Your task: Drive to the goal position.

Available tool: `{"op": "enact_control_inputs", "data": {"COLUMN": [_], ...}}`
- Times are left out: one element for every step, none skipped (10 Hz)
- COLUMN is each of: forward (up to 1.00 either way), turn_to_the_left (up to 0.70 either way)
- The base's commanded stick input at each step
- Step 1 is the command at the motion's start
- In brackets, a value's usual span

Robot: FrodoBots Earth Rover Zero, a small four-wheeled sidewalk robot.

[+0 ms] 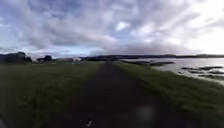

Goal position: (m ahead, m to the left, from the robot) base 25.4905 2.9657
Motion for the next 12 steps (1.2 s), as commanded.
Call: {"op": "enact_control_inputs", "data": {"forward": [0.70,0.70,0.70,0.70,0.70,0.70,0.70,0.70,0.70,0.70,0.70,0.70], "turn_to_the_left": [0.00,0.00,0.00,0.00,0.00,0.00,0.00,0.00,0.00,0.00,0.00,0.00]}}
